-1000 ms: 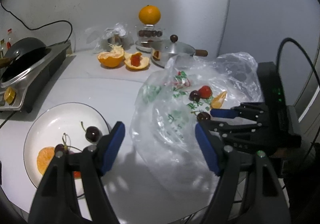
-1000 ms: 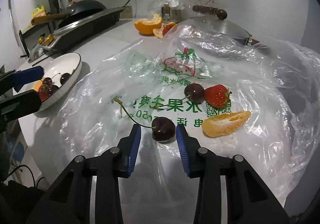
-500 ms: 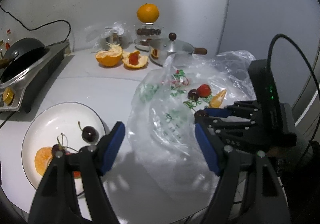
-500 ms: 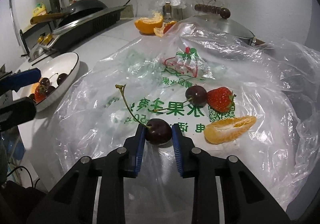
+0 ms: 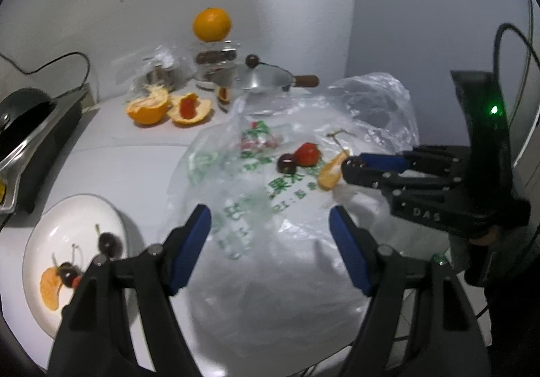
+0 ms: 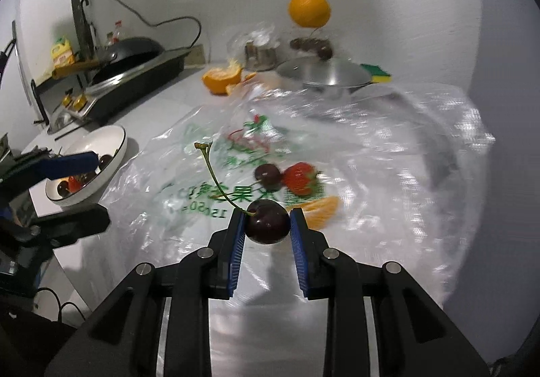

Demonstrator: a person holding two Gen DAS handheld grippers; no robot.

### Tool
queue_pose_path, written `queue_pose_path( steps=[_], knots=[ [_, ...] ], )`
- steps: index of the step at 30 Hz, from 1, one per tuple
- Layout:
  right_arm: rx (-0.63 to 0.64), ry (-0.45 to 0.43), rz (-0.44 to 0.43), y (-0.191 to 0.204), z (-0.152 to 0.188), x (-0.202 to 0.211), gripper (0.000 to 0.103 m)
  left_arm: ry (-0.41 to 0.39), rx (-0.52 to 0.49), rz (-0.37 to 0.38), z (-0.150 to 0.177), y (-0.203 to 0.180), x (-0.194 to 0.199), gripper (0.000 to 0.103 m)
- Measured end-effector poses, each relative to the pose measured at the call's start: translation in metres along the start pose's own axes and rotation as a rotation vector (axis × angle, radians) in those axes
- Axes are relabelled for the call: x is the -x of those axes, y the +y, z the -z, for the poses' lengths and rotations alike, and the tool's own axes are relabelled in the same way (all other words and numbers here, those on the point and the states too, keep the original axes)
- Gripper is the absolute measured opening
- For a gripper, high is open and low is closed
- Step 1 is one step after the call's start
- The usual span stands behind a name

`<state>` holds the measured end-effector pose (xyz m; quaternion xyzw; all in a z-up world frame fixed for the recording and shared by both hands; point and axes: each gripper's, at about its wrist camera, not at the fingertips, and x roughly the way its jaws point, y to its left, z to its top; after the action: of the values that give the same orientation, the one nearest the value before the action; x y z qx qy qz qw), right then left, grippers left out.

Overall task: Organize fruits
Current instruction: 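Lift the stemmed cherry with the right gripper while the left gripper grasps a mandarin segment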

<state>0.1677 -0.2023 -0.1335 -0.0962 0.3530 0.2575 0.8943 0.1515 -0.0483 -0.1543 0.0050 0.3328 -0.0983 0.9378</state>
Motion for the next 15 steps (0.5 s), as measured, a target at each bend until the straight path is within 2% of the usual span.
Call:
queue_pose_path(
  steps=[6, 15],
  knots=[
    [-0.041, -0.025, 0.019, -0.028, 0.006, 0.014, 0.028, 0.024, -0.061, 0.015, -0.008, -0.027, -0.017, 0.074],
    [-0.108, -0.056, -0.005, -0.065, 0.015, 0.022, 0.028, 0.063, -0.126, 0.044, -0.025, -0.057, -0.055, 0.074]
  ],
)
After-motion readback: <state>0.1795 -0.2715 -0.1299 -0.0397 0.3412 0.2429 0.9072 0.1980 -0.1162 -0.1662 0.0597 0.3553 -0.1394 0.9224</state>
